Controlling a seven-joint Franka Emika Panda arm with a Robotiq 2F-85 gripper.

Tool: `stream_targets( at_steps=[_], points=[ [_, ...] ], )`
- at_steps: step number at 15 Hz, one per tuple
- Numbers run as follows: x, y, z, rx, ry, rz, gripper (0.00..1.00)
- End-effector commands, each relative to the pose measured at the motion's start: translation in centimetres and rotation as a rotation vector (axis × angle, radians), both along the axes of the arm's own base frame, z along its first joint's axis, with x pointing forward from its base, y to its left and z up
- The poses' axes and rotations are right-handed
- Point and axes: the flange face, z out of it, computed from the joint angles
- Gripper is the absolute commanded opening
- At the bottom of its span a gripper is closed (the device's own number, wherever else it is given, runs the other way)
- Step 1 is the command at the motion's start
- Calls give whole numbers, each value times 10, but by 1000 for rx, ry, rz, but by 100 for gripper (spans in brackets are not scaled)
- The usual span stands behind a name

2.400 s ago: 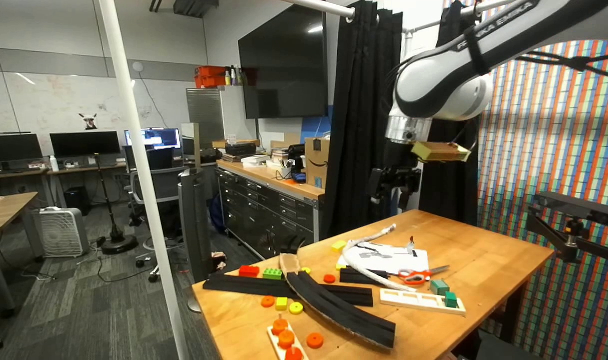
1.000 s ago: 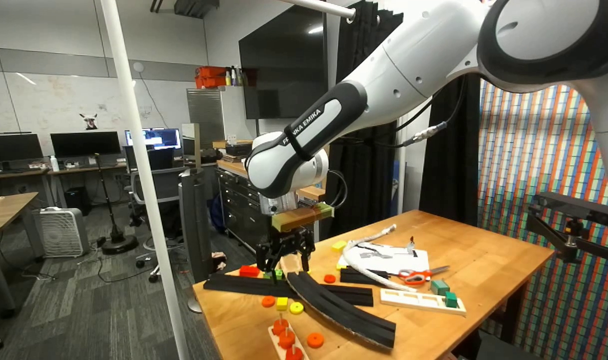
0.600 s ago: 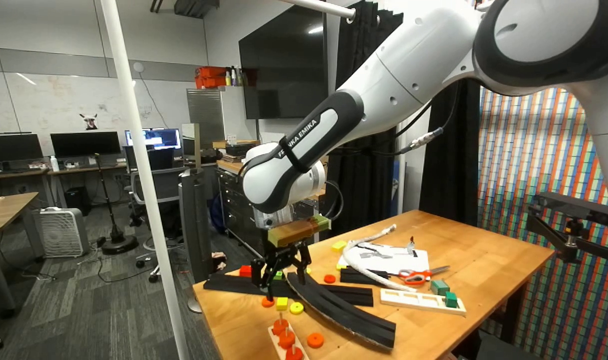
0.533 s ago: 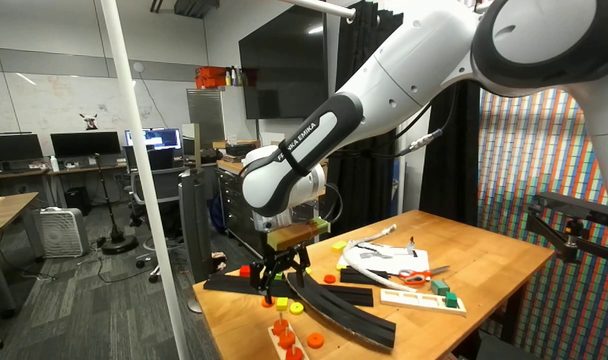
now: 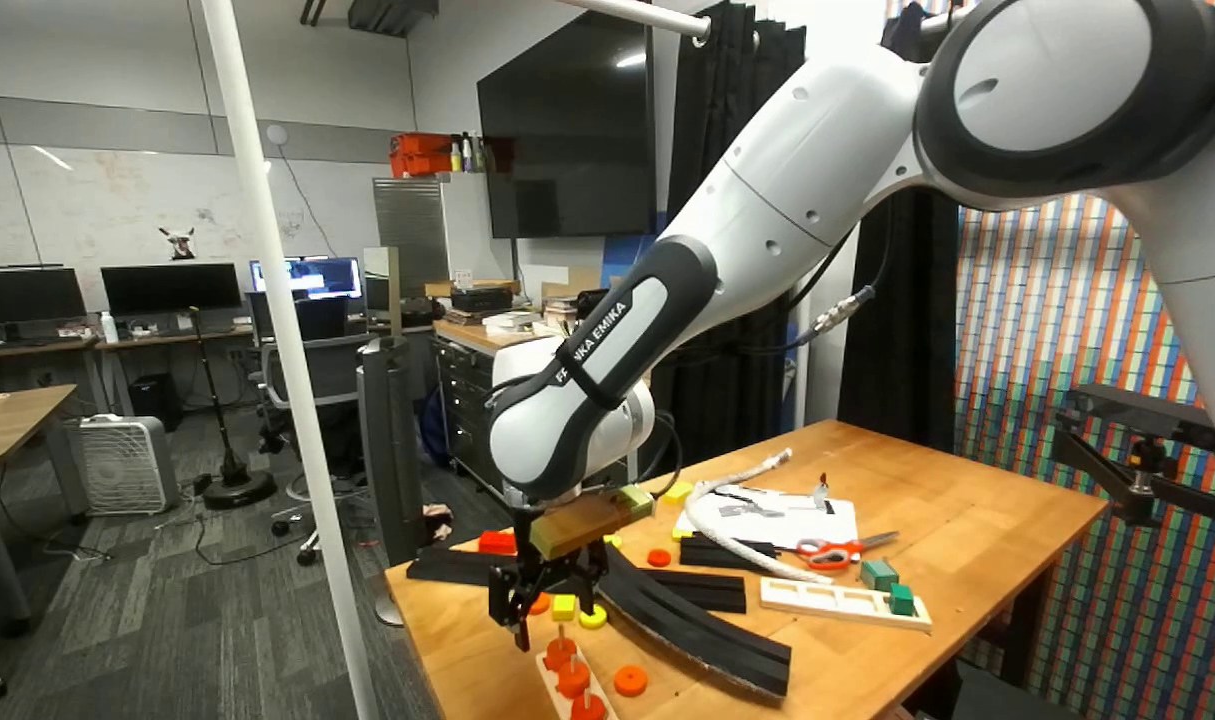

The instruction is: Remove the last ring to the right of the wooden platform

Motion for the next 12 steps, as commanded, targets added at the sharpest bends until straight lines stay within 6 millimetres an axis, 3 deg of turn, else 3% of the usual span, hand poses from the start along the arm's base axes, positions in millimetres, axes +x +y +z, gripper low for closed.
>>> stream_targets(
  at_steps=[1,12],
  points=[
    [-6,5,-5,29,-45,-33,100],
    [-4,-9,-20,40,-83,-72,100]
  ],
)
